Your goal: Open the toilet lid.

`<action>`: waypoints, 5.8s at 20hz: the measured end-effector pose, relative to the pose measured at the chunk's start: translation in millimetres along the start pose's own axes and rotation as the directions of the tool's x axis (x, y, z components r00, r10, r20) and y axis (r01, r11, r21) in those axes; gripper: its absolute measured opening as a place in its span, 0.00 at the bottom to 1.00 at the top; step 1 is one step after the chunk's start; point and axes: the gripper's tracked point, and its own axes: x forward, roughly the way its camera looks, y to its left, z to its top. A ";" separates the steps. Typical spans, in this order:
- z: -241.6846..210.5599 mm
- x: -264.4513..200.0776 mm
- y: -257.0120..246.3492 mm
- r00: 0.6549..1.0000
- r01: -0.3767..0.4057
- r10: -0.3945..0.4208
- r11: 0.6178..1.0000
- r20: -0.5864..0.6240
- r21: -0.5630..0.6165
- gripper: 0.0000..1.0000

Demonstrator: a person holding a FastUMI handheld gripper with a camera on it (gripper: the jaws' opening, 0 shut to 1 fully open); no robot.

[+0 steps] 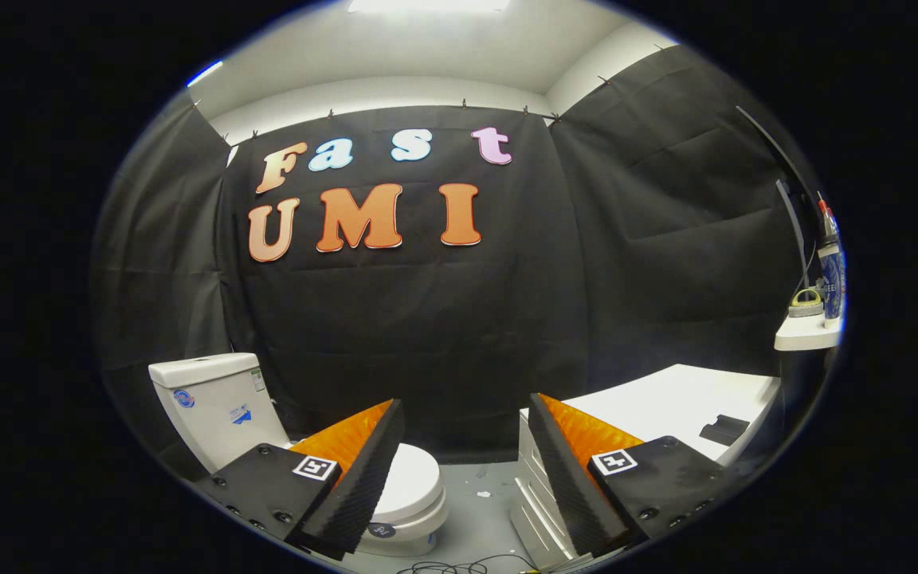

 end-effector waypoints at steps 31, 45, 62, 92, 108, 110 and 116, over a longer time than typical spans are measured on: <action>-12.4 24.5 105.7 0.993 -0.112 0.119 0.972 -0.019 0.207 0.98; -220.3 44.9 140.3 0.882 -0.152 0.319 0.890 -0.347 0.431 0.99; -359.2 42.3 117.0 0.738 0.301 0.374 0.564 -0.562 0.769 0.99; -408.6 53.7 135.6 0.674 0.404 0.455 0.432 -0.582 0.806 0.28; -403.8 58.0 150.1 0.673 0.358 0.508 0.413 -0.538 0.838 0.09; -401.0 58.0 147.6 0.668 0.365 0.510 0.410 -0.542 0.836 0.09; -400.2 54.0 149.8 0.672 0.428 0.498 0.343 -0.548 0.836 0.09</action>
